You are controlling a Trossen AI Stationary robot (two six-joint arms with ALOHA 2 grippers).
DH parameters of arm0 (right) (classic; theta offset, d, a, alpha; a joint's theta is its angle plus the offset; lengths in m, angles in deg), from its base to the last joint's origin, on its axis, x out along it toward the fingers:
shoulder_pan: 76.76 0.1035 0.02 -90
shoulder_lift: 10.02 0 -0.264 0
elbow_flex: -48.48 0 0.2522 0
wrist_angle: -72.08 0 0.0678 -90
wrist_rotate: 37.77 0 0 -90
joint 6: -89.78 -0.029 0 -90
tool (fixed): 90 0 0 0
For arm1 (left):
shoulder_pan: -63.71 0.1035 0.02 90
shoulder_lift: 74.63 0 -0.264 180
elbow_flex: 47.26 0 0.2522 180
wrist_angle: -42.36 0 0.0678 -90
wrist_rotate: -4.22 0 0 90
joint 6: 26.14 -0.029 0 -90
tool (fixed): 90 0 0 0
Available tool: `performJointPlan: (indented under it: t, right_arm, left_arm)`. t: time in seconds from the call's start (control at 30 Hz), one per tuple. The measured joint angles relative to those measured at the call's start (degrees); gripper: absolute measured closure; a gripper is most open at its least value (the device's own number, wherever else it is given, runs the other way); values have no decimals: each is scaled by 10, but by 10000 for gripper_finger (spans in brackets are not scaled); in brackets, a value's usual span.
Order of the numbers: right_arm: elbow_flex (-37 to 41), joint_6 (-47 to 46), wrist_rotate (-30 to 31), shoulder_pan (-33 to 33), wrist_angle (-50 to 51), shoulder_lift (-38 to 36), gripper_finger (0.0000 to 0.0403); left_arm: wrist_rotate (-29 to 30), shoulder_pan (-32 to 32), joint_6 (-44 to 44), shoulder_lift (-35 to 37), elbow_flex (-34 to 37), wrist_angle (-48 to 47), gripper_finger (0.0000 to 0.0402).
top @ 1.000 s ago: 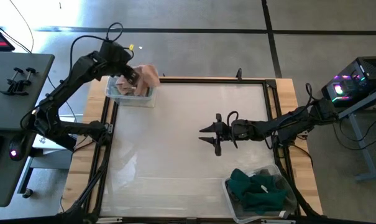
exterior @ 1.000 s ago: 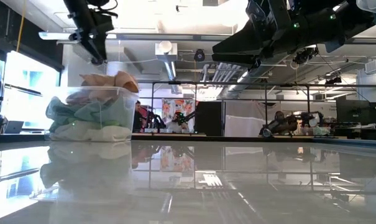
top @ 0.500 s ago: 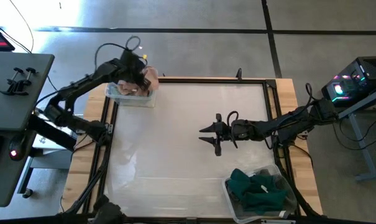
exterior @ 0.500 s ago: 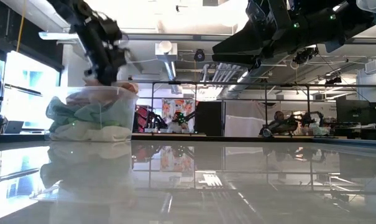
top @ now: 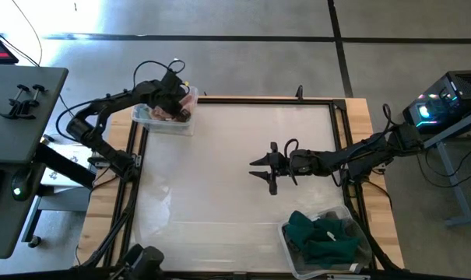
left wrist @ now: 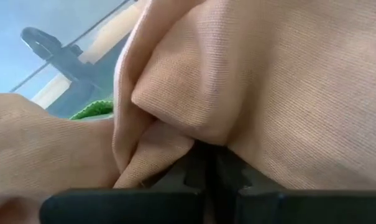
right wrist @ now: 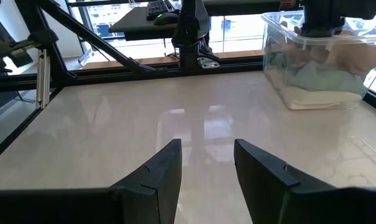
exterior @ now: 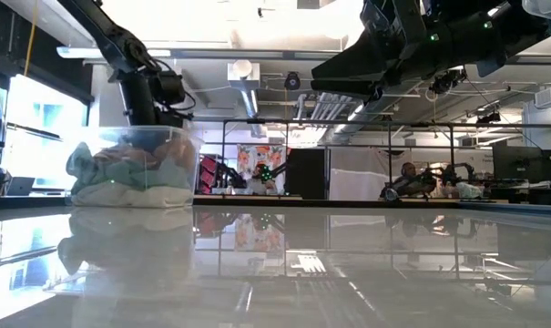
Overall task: Sort towels by color in basket
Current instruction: Put the light orange towel into the top transparent bin, then return to Home Position
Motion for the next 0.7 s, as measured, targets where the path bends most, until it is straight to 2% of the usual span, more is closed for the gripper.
performJointPlan:
  t: [0.13, 0.27, 0.43, 0.57, 0.63, 0.7]
  right_arm:
    - [0, 0, 0, 0, 0, 0, 258]
    - [0, 0, 0, 0, 0, 0, 258]
    - [0, -4, 0, 0, 0, 0, 258]
    - [0, -17, 0, 0, 1, -3, 258]
    - [1, -26, -6, 0, 4, -11, 258]
    - [11, -34, -35, 0, -16, -26, 258]
  left_arm:
    - [0, -1, -11, 8, 0, -6, 381]
    - [0, -1, -10, 29, -21, -37, 330]
    - [1, -1, 14, 71, -81, -91, 277]
    - [-4, -15, 21, 129, -105, -99, 263]
    - [-25, -29, 19, 166, -103, -93, 263]
    - [-52, -49, 21, 210, -89, -76, 266]
